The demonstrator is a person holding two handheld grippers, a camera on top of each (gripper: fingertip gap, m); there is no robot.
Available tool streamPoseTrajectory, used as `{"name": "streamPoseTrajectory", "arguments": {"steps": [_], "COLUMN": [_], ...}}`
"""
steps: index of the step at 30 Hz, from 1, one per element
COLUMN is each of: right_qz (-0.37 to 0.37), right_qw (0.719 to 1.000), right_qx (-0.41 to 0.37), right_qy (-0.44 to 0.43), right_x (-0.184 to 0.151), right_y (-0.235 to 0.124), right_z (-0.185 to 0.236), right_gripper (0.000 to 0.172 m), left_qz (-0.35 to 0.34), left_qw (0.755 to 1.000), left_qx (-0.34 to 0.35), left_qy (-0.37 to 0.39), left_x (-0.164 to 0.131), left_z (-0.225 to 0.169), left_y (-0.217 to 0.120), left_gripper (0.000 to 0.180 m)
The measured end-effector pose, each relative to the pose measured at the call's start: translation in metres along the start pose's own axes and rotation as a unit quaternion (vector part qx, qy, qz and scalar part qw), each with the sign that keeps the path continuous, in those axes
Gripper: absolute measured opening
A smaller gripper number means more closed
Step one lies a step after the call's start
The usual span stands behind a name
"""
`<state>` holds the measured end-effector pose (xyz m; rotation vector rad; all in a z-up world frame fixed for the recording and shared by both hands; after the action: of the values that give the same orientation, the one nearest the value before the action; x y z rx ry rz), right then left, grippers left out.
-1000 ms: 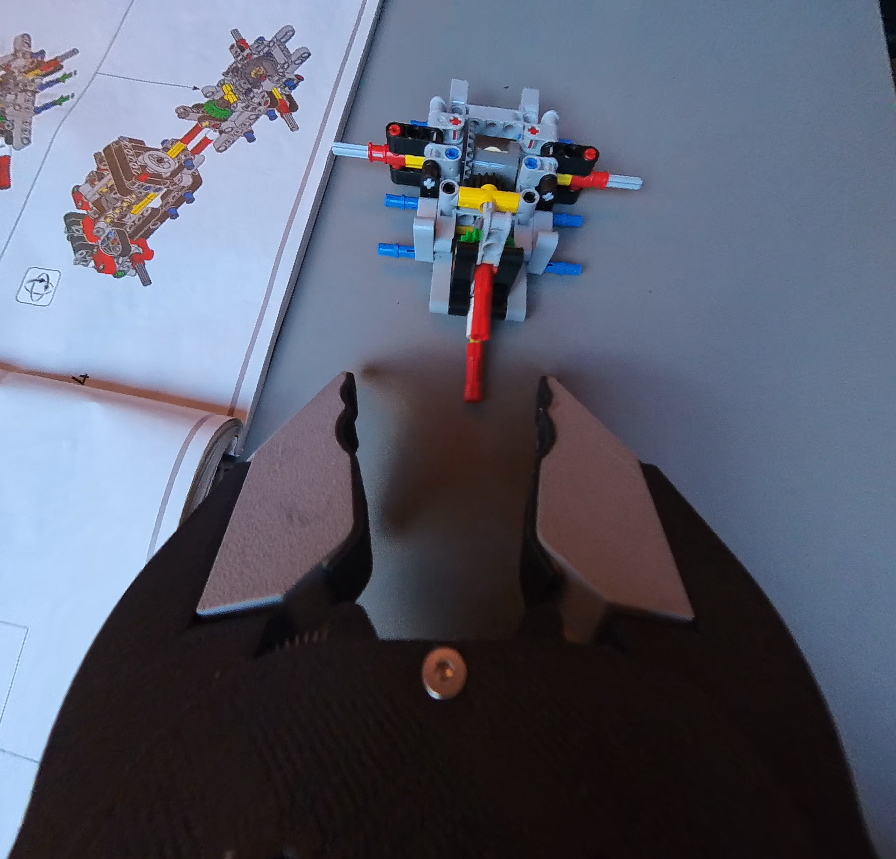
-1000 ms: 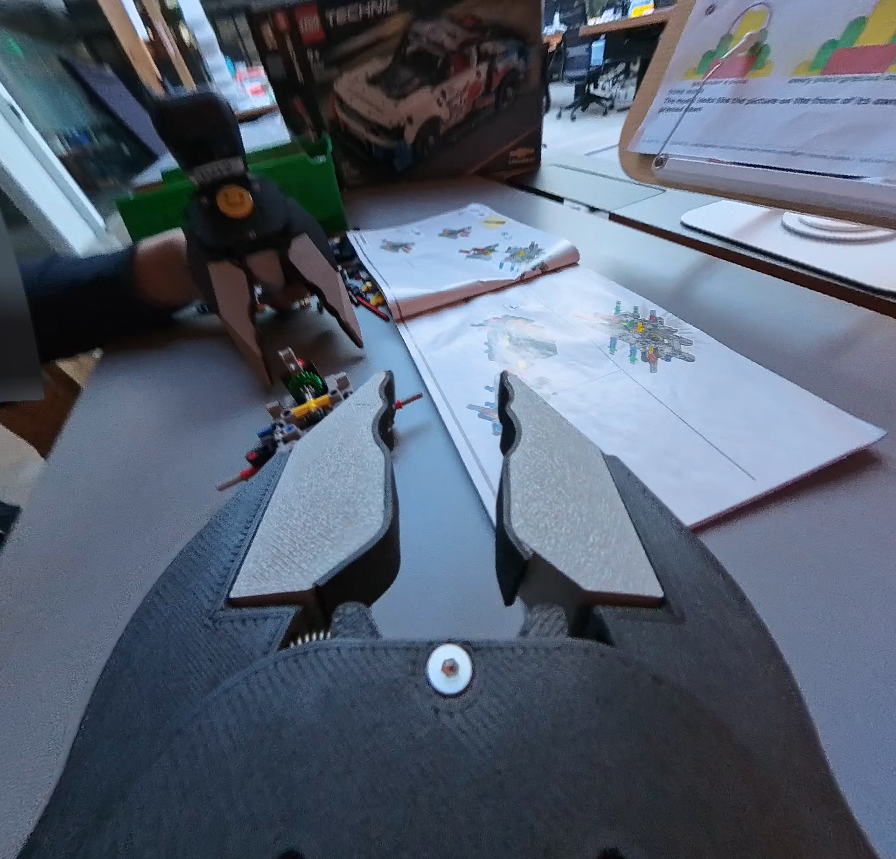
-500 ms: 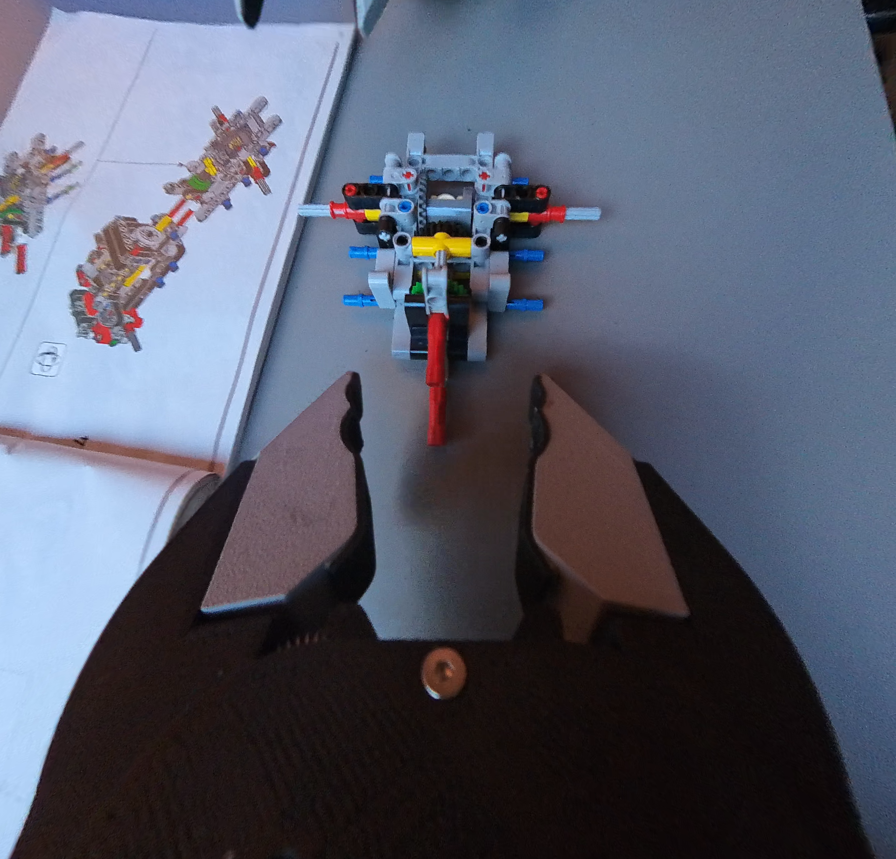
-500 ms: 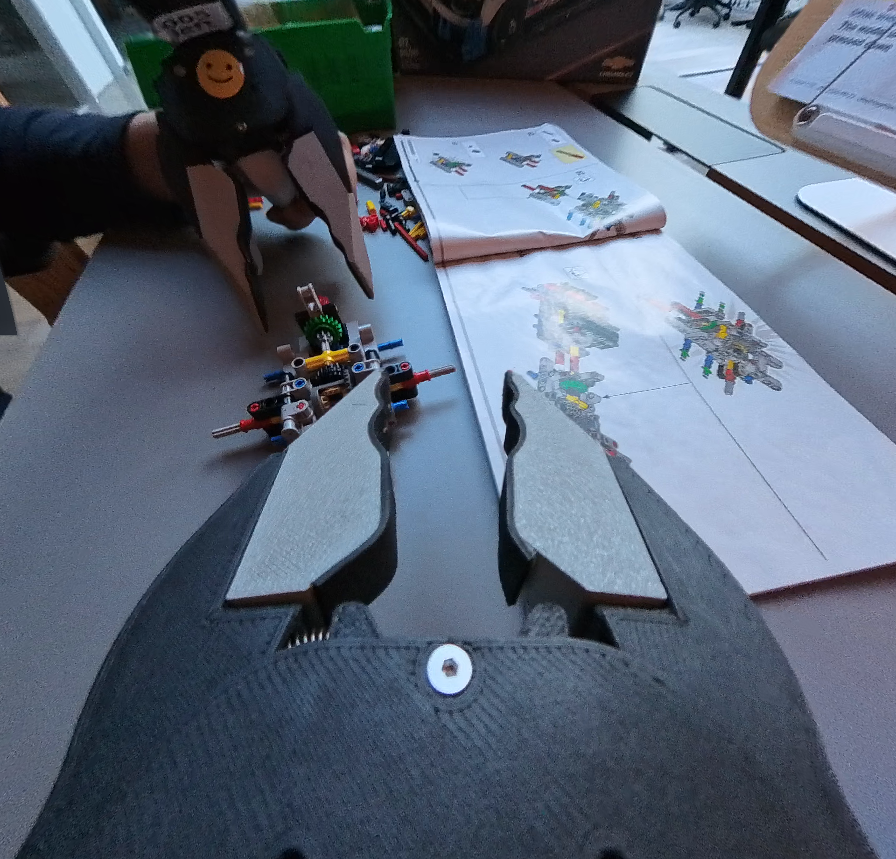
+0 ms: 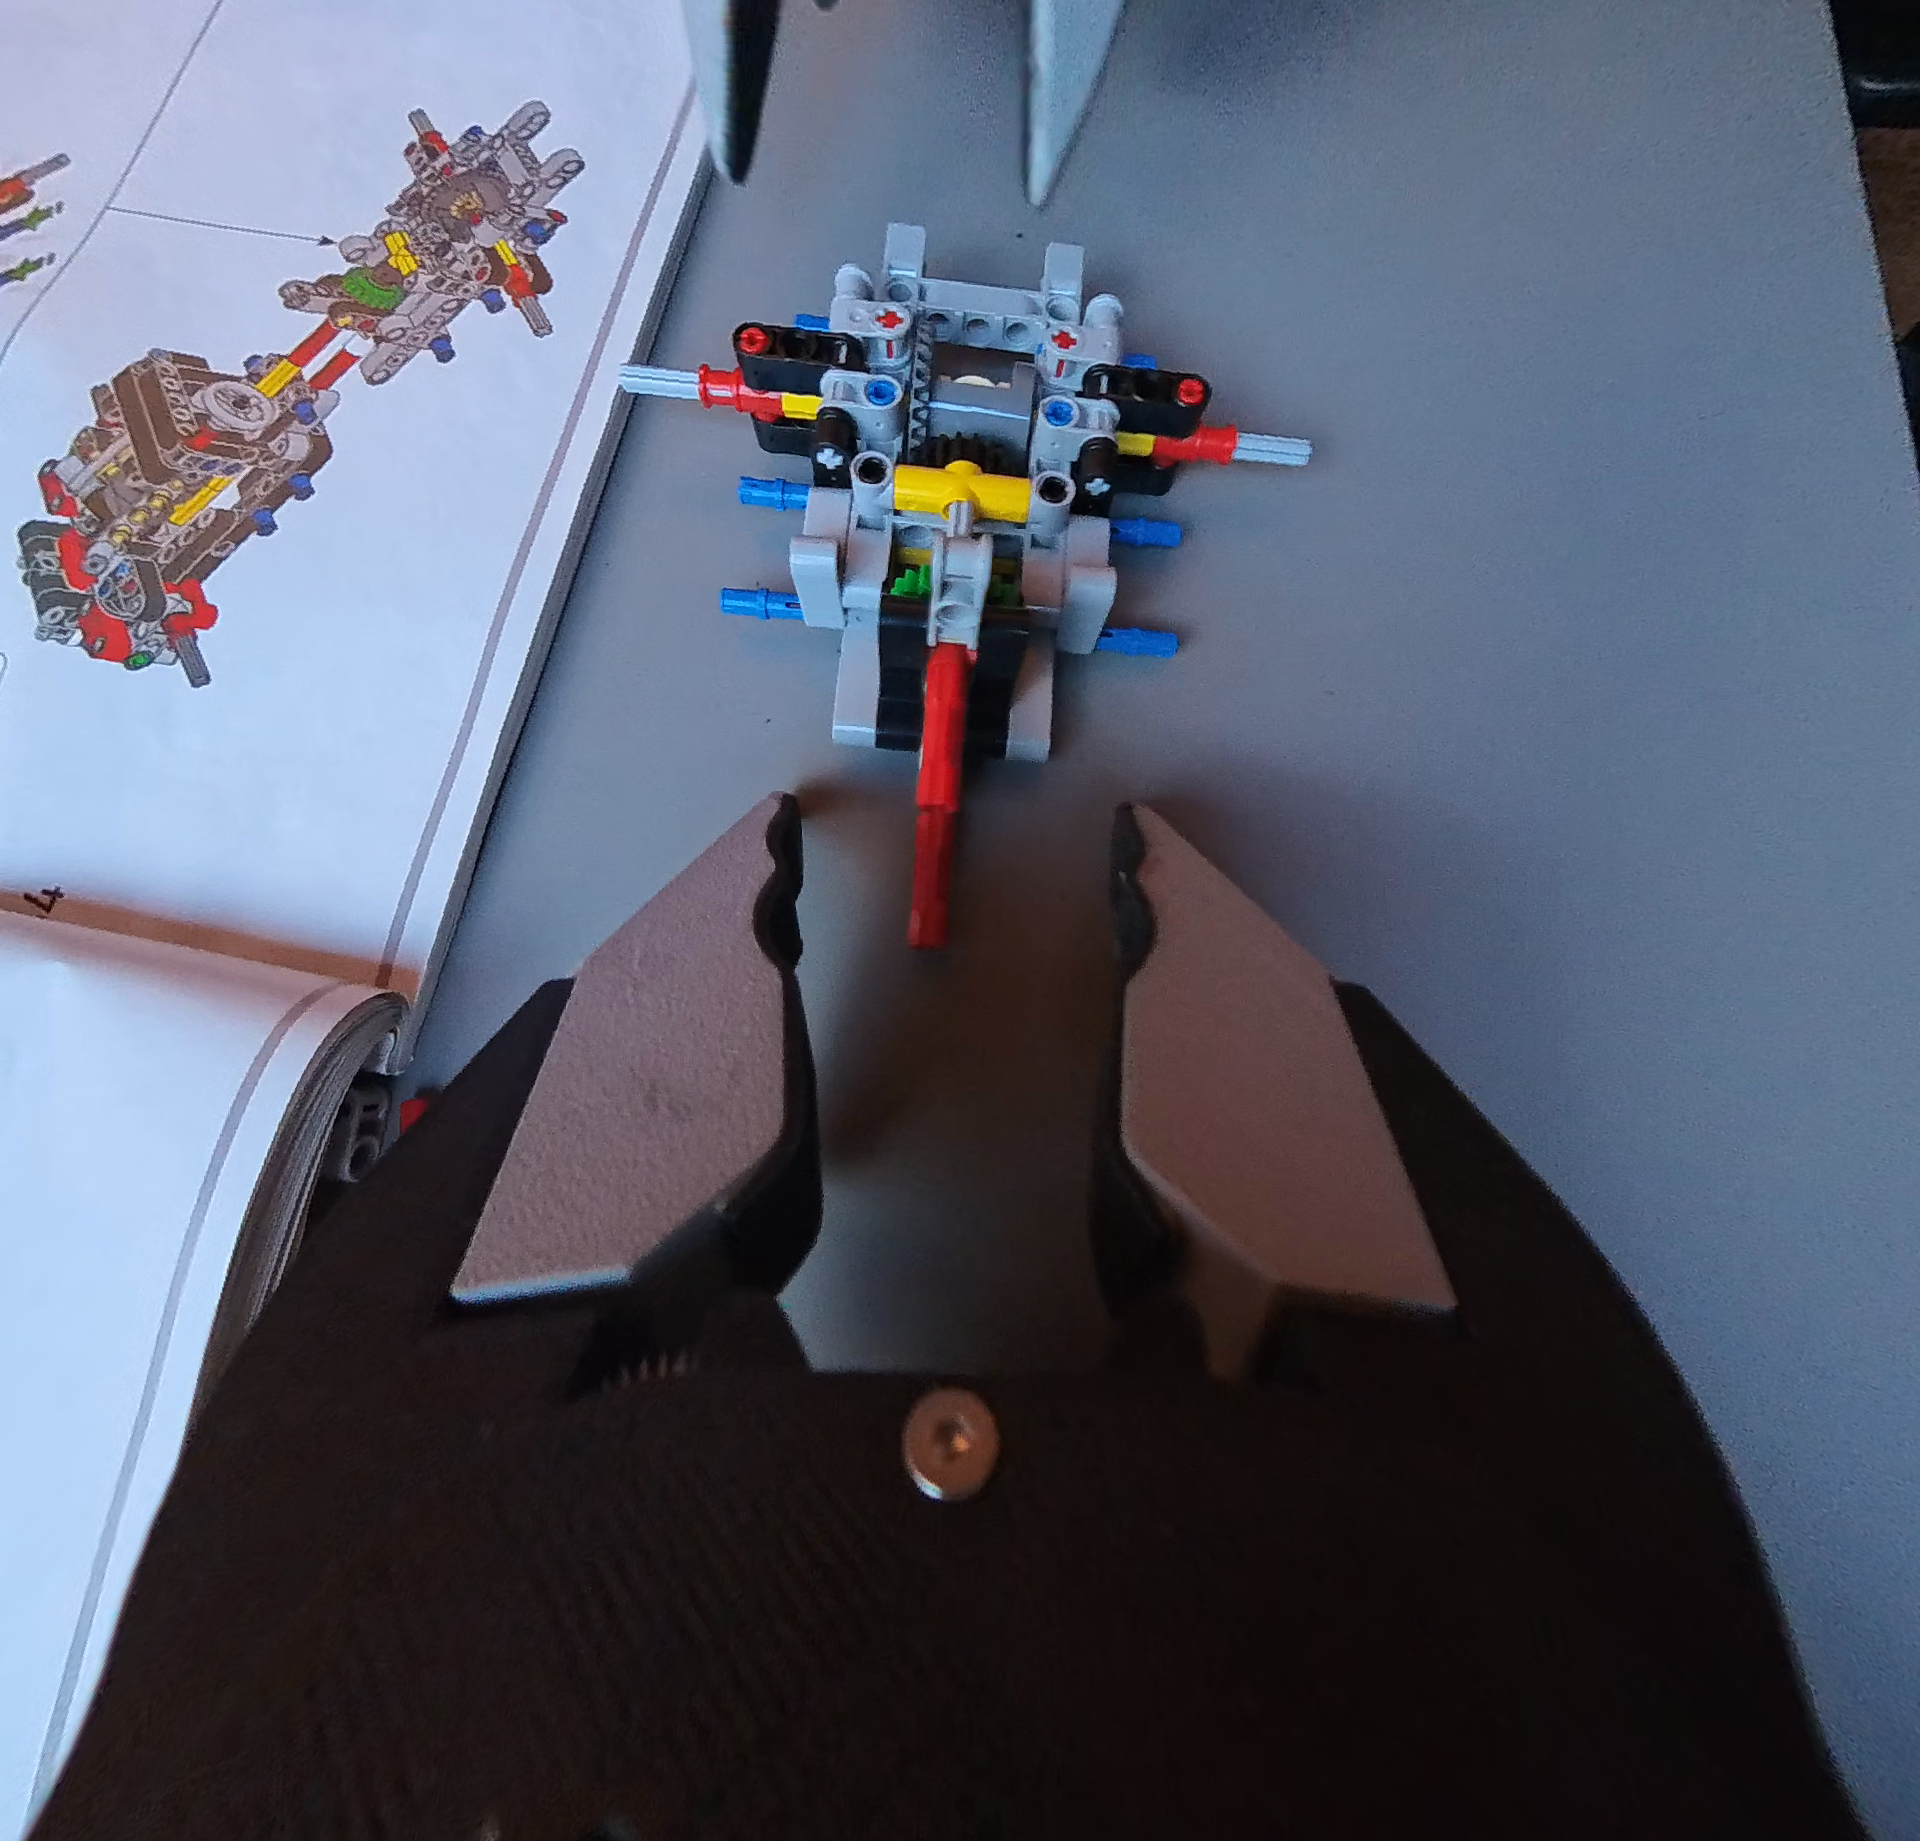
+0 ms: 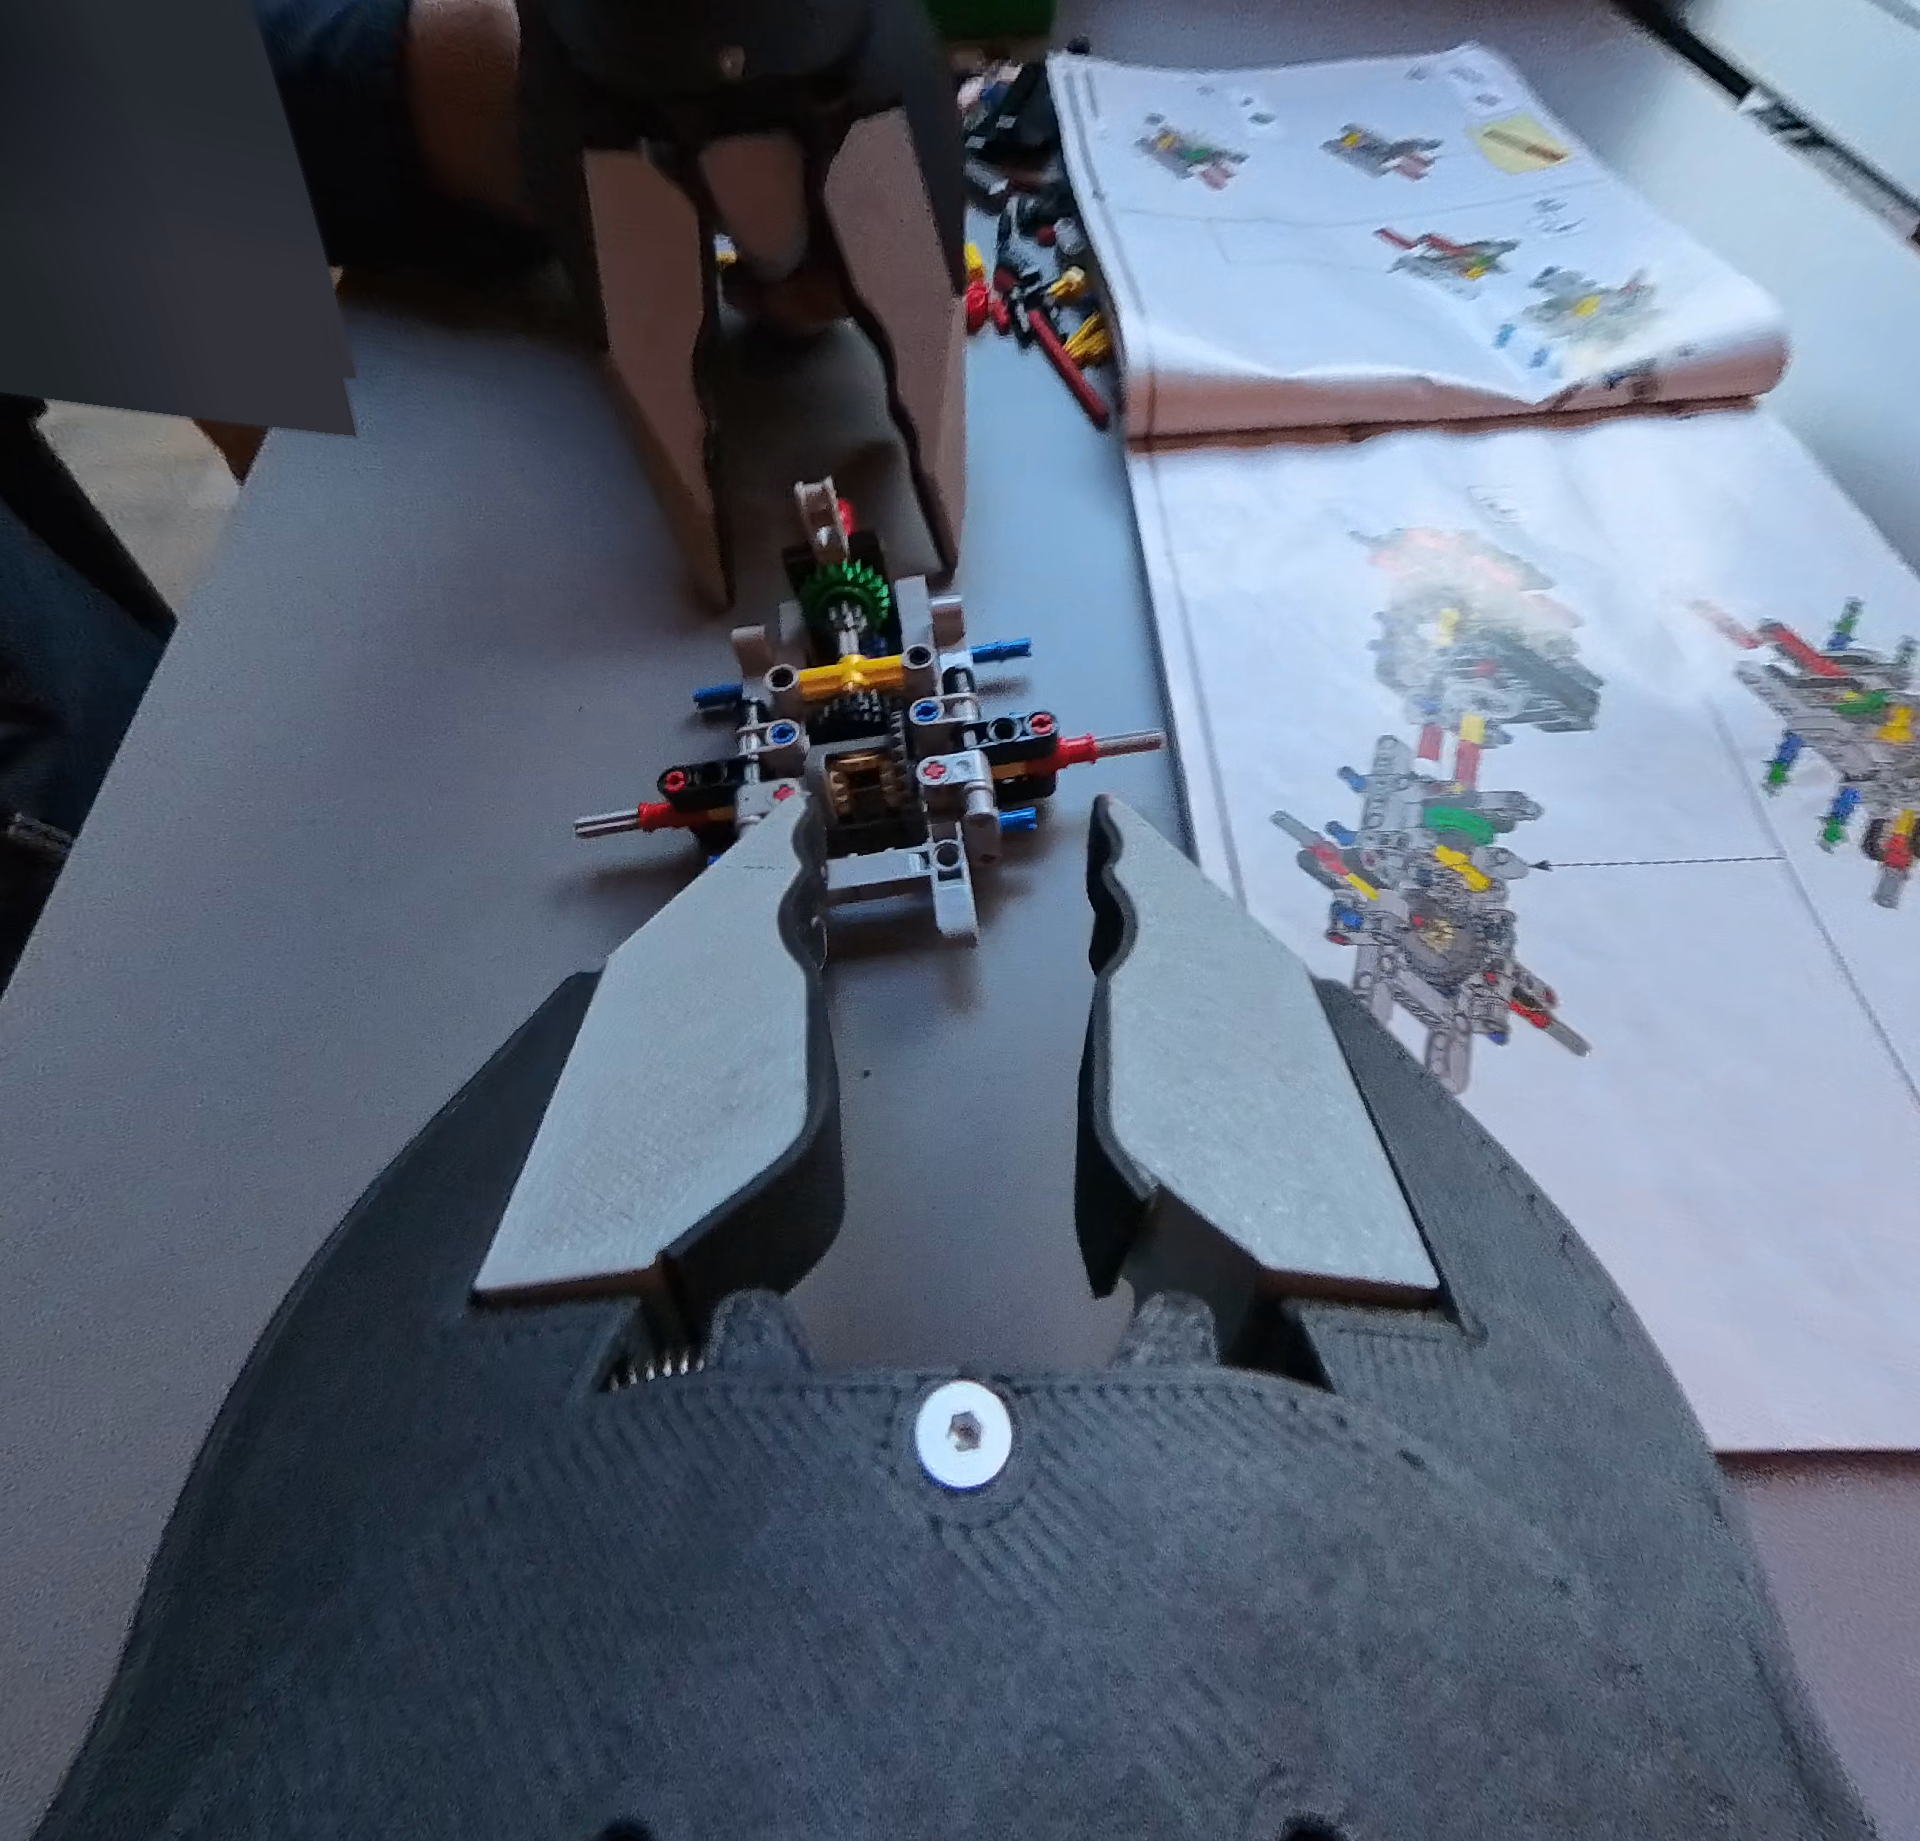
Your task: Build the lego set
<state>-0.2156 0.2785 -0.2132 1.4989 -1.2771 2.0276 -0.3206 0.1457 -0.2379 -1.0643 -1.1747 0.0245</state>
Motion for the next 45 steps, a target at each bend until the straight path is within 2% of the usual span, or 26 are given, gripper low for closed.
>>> {"name": "streamPoseTrajectory", "arguments": {"steps": [9, 14, 18, 22, 37, 45], "right_qz": [0.068, 0.110, 0.113, 0.114, 0.115, 0.104], "right_qw": [0.997, 0.993, 0.993, 0.993, 0.993, 0.994], "right_qx": [0.038, 0.031, 0.025, 0.025, 0.024, 0.034], "right_qy": [0.019, -0.010, -0.024, -0.029, -0.032, -0.027], "right_x": [-0.018, -0.026, -0.025, -0.025, -0.025, -0.024], "right_y": [0.000, 0.006, 0.008, 0.008, 0.009, 0.008], "right_z": [0.010, 0.014, 0.014, 0.014, 0.014, 0.015], "right_gripper": [0.064, 0.053, 0.042, 0.041, 0.041, 0.046], "left_qz": [-0.005, -0.008, -0.006, -0.004, -0.005, -0.004], "left_qw": [1.000, 1.000, 1.000, 1.000, 1.000, 1.000], "left_qx": [-0.004, -0.017, -0.021, -0.014, -0.017, -0.022], "left_qy": [-0.016, -0.023, -0.009, -0.001, -0.002, 0.009], "left_x": [0.001, 0.004, 0.009, 0.011, 0.011, 0.011], "left_z": [0.003, 0.003, 0.000, 0.002, 0.002, -0.002], "left_y": [0.000, 0.003, 0.008, 0.011, 0.012, 0.012], "left_gripper": [0.051, 0.052, 0.047, 0.038, 0.038, 0.046]}}
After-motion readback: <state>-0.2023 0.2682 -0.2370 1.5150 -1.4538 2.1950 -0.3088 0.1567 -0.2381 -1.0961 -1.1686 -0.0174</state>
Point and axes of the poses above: each gripper's, where its closed fingertips meet, y out along the fingers, x out of its top, z = x × y across the jaws, the point moved 5 cm from there along -y, back along the fingers, and after that the axes turned 1 degree about -z, right-handed, at the moved point
